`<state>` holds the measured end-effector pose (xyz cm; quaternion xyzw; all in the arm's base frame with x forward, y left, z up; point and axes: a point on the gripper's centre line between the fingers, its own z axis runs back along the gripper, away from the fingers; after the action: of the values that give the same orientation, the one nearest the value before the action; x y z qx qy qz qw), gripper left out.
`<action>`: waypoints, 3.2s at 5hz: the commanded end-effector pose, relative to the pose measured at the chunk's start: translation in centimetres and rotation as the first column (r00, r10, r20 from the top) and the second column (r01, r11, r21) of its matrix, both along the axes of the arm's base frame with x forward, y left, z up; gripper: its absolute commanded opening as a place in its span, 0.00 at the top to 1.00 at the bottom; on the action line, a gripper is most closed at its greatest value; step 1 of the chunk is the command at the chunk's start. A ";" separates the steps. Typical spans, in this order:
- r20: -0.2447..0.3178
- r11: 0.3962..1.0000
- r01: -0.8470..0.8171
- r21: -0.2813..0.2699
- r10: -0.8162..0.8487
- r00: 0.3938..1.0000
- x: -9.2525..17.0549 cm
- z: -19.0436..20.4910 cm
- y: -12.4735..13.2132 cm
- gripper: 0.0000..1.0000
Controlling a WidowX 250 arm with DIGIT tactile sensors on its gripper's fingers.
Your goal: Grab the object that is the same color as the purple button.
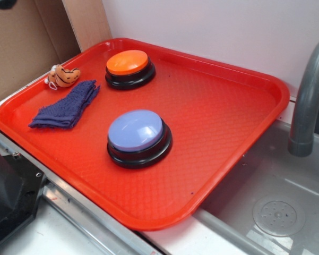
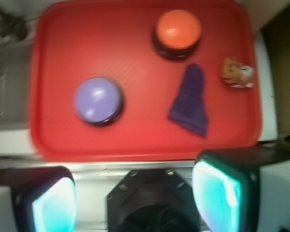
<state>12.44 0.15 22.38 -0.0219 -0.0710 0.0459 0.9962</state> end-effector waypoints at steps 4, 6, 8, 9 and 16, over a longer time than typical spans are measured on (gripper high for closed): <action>0.058 0.927 -0.362 0.100 0.358 0.932 4.5 -12.4 9.2 0.00; -0.003 0.903 -0.424 0.062 0.425 0.905 6.6 -18.3 10.2 0.00; -0.038 0.888 -0.451 -0.086 0.449 0.893 7.1 -20.9 10.0 0.17; -0.022 0.892 -0.445 -0.082 0.445 0.895 7.1 -21.0 9.4 0.99; 0.009 0.995 -0.067 -0.068 0.068 0.998 10.9 -6.3 1.0 1.00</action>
<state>23.26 1.02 14.17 -0.0577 -0.0437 0.0900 0.9933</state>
